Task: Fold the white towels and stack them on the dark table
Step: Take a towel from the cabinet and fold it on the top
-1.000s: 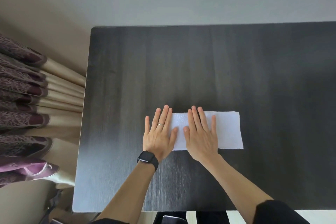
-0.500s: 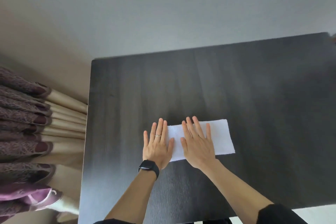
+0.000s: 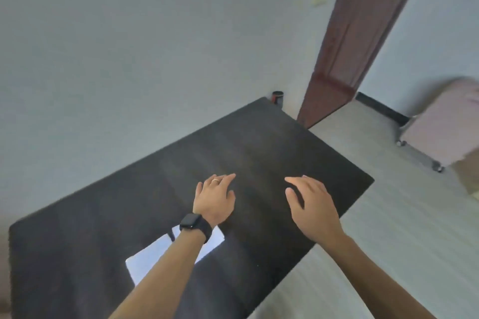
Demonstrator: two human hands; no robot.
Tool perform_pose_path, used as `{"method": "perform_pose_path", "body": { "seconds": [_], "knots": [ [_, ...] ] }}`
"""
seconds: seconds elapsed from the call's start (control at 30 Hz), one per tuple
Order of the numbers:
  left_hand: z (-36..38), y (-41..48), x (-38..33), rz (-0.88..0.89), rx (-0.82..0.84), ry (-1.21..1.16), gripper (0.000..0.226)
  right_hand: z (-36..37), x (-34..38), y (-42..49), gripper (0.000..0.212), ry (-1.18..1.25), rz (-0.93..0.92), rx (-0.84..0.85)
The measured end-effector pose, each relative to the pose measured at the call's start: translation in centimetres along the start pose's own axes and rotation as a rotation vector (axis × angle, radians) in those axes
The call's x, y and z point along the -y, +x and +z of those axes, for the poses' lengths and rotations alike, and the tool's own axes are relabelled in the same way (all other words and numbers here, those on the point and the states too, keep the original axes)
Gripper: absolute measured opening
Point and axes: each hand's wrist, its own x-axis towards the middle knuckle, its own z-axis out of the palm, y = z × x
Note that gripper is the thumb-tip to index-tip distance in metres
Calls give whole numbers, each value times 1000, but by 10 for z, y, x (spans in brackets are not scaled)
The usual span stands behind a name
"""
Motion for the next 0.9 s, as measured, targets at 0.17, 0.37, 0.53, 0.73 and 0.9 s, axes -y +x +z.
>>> {"method": "perform_pose_path", "body": {
  "seconds": [0.17, 0.37, 0.53, 0.73, 0.9],
  "knots": [
    [-24, 30, -203, 418, -97, -29, 45, -151, -107, -30, 36, -96, 113, -354],
    [-6, -8, -439, 763, -30, -292, 46, -298, -239, -119, 40, -206, 229, -734],
    [40, -56, -591, 952, 73, -396, 44, -385, -324, -215, 37, -291, 414, -892],
    [95, -105, -720, 1140, 162, -406, 40, -436, -406, -311, 39, -344, 625, -1016],
    [148, -120, -811, 1238, 195, -385, 42, -455, -478, -358, 37, -401, 775, -1015]
  ]
}}
